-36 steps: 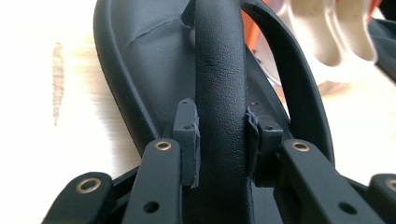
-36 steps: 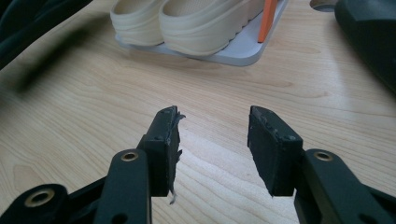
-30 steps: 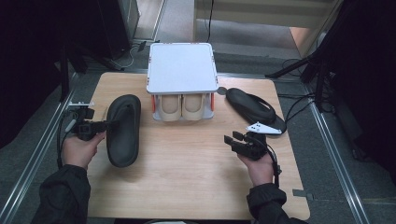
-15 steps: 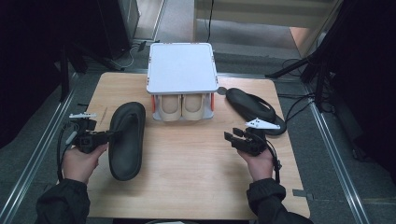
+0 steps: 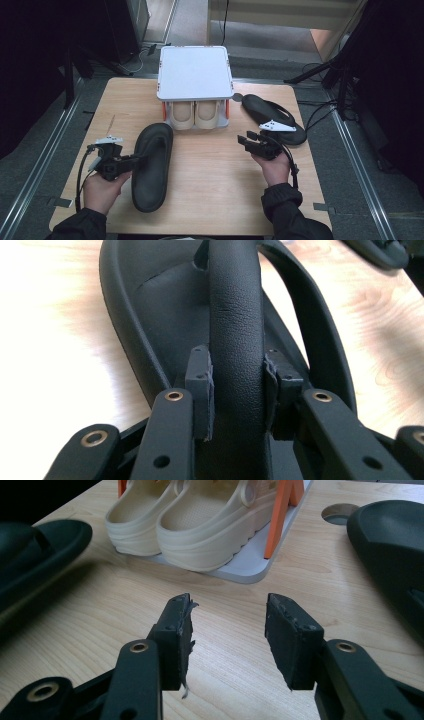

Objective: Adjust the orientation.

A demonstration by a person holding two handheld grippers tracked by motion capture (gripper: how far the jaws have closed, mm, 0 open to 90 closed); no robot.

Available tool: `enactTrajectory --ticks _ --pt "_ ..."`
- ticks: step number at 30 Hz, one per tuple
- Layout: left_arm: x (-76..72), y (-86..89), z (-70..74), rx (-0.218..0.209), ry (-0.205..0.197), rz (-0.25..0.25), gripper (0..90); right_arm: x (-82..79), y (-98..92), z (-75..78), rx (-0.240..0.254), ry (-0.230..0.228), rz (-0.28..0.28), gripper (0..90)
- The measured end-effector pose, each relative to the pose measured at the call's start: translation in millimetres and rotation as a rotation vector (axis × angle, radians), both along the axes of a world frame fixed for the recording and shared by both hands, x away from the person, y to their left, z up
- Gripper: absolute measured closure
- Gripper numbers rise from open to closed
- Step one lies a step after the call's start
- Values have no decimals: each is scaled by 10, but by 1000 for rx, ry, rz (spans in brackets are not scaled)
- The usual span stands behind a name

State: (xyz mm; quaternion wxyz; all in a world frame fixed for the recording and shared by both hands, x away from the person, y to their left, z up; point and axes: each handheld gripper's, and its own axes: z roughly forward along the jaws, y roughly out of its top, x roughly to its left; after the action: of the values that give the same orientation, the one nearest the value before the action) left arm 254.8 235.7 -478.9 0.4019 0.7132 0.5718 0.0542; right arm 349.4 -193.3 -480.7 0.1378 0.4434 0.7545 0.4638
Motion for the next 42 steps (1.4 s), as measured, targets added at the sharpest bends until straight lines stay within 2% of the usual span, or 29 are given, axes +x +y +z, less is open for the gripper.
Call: enactTrajectory --ticks 5,6,10,15,18,22,26,28,30,32,36,42 --pt "-5 -169 -87 -7 7 -32 700 -1 -23 6 -11 -2 -14 539" --pt "7 -195 -106 -6 16 -39 700 -3 -30 8 -9 -2 -17 539" --pt "56 -284 -176 6 11 -41 699 -8 -46 6 -9 -3 -19 539" --pt "84 -434 -275 18 23 -73 698 -8 -48 1 -12 -4 -21 536" --pt "113 -489 -322 20 41 -89 696 -15 -55 1 -16 -4 -21 536" --pt "104 -529 -347 31 32 -95 688 -27 -70 2 -16 -6 -23 536" --pt "113 -525 -357 32 45 -107 675 -25 -81 -5 -15 -4 -28 537" --pt "118 -508 -353 16 53 -105 661 -20 -89 -9 -15 -3 -28 537" --pt "112 -482 -332 -3 42 -111 625 -15 -96 -13 -15 -1 -31 537" --pt "115 -464 -313 -18 54 -124 559 -10 -105 -14 -16 2 -32 537" --pt "99 -434 -248 -14 37 -132 507 -3 -126 -11 -25 0 -36 552" --pt "136 -323 -198 -15 46 -119 439 31 -183 -51 -31 26 -43 625"
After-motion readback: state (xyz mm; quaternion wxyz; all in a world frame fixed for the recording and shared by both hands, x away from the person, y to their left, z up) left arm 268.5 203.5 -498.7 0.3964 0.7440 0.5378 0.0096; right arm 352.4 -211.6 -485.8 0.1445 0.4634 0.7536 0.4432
